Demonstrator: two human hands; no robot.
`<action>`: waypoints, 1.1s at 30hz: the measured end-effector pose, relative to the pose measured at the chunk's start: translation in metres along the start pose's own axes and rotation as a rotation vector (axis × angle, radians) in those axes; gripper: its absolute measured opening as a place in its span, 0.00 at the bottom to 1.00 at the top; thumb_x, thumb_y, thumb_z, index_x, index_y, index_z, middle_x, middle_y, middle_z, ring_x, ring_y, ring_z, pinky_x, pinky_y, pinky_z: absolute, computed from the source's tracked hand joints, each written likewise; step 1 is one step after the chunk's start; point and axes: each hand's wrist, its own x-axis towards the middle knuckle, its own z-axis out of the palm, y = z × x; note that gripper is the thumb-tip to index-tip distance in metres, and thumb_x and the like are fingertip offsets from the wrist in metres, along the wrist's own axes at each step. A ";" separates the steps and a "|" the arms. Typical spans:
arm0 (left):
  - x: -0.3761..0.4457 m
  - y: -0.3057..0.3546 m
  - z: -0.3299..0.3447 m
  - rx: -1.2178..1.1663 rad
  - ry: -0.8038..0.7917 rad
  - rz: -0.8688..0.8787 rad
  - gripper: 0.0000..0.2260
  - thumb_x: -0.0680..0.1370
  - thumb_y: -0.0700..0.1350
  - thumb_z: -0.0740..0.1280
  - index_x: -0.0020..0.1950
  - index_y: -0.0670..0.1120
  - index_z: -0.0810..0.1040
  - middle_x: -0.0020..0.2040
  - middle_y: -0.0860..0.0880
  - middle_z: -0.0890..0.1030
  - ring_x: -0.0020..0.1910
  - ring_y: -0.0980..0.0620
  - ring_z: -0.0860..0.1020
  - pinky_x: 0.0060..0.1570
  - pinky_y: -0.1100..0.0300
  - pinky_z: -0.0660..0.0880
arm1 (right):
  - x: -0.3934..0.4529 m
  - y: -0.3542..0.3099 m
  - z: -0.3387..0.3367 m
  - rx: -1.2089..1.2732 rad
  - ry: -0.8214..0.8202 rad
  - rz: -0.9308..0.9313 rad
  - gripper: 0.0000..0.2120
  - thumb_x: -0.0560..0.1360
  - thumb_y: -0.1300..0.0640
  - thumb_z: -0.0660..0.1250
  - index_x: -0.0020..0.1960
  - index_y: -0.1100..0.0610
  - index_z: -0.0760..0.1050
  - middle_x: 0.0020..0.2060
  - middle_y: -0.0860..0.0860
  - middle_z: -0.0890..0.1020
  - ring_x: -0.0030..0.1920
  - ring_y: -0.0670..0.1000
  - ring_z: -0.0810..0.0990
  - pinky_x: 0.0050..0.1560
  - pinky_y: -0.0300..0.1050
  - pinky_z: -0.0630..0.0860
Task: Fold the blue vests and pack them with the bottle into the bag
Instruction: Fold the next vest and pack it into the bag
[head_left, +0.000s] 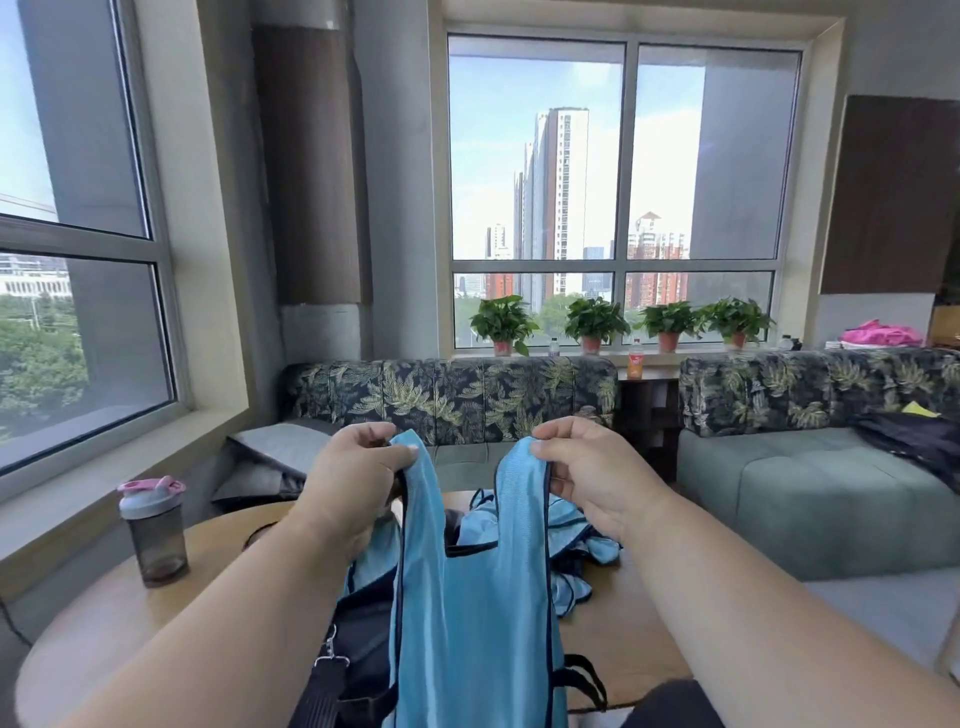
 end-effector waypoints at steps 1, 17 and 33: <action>-0.004 -0.001 0.006 -0.016 -0.014 0.005 0.13 0.79 0.33 0.72 0.60 0.44 0.78 0.50 0.42 0.83 0.38 0.49 0.81 0.35 0.57 0.77 | -0.002 0.003 0.003 -0.016 -0.018 -0.003 0.08 0.79 0.68 0.70 0.50 0.57 0.81 0.41 0.53 0.84 0.39 0.49 0.82 0.39 0.42 0.79; 0.015 0.009 -0.068 -0.293 -0.485 -0.008 0.11 0.79 0.34 0.55 0.46 0.47 0.72 0.36 0.48 0.67 0.30 0.52 0.65 0.29 0.61 0.68 | 0.016 -0.012 -0.049 0.051 -0.005 -0.156 0.20 0.75 0.76 0.53 0.47 0.55 0.77 0.33 0.51 0.80 0.40 0.52 0.75 0.46 0.47 0.70; -0.007 -0.008 0.021 -0.150 -0.691 0.144 0.07 0.77 0.37 0.69 0.47 0.49 0.81 0.41 0.44 0.75 0.38 0.48 0.71 0.36 0.53 0.65 | -0.012 -0.010 0.031 0.061 -0.440 -0.286 0.21 0.76 0.82 0.57 0.45 0.57 0.76 0.41 0.55 0.84 0.43 0.48 0.83 0.47 0.39 0.79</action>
